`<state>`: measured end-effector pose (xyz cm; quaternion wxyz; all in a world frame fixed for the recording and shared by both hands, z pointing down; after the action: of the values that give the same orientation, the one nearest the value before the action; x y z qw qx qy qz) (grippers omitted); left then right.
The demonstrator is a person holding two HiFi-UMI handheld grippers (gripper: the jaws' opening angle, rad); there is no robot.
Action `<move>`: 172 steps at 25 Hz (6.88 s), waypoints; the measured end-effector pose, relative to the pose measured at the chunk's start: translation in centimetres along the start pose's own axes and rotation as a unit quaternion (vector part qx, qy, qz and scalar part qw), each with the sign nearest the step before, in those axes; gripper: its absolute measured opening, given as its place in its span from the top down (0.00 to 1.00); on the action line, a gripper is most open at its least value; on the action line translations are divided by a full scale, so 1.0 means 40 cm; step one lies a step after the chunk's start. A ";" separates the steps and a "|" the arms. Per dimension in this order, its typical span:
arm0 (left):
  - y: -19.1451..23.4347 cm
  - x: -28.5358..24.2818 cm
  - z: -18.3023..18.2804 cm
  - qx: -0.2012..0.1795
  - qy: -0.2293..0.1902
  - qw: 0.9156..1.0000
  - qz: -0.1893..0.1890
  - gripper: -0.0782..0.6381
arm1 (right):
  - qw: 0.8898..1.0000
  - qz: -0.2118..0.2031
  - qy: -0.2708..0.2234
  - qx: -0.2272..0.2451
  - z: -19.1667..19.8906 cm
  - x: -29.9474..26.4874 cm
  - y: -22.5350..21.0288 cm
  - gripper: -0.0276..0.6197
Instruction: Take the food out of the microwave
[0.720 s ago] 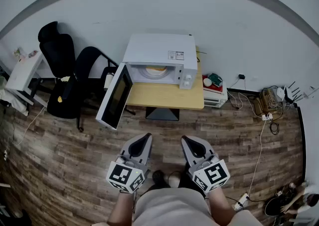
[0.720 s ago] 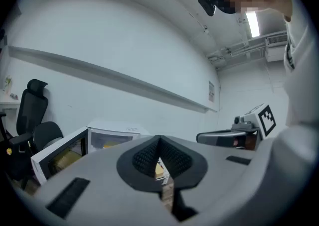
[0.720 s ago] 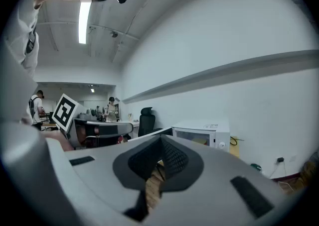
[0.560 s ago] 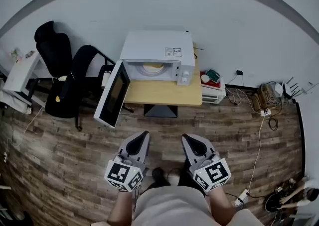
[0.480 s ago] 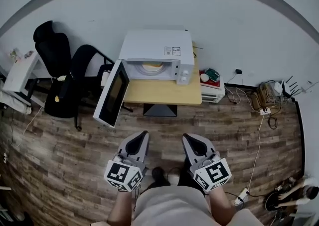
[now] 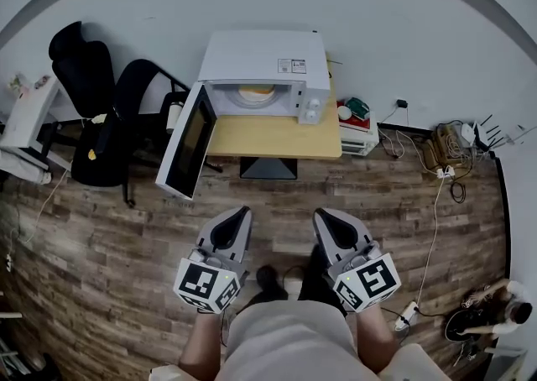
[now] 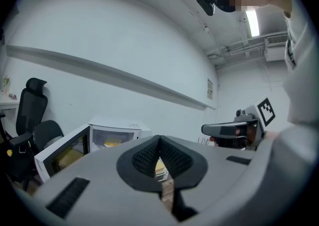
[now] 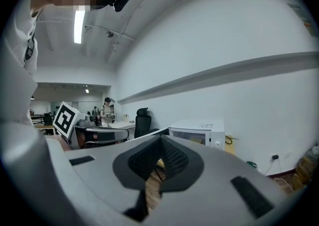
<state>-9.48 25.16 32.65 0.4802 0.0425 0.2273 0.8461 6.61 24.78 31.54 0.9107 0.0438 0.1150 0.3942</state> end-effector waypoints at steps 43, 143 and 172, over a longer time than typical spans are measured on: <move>-0.035 -0.492 -0.009 0.026 -0.001 0.996 -0.086 0.88 | 0.994 -0.100 -0.019 0.047 0.073 -0.227 -0.437 0.96; 0.906 -1.040 0.215 0.354 0.042 0.926 -0.127 0.70 | 0.985 -0.042 0.164 -0.021 0.271 -0.645 -0.387 0.96; 0.989 -1.081 0.211 0.617 -0.017 0.767 -0.173 0.69 | 0.986 -0.046 0.160 -0.023 0.276 -0.655 -0.412 0.96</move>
<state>-15.29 -25.14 63.33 0.4927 0.3041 0.6957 0.4251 3.62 -5.46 44.02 0.8985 -0.0458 0.2518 0.3568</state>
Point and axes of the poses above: the fingertips, and each gripper's own axes: x backward along the fingers, y to its left, z out of its underside, the point moved 3 cm from there along x, backward along the fingers, and after that the axes turned 15 degrees about x, right-handed, at the moved point
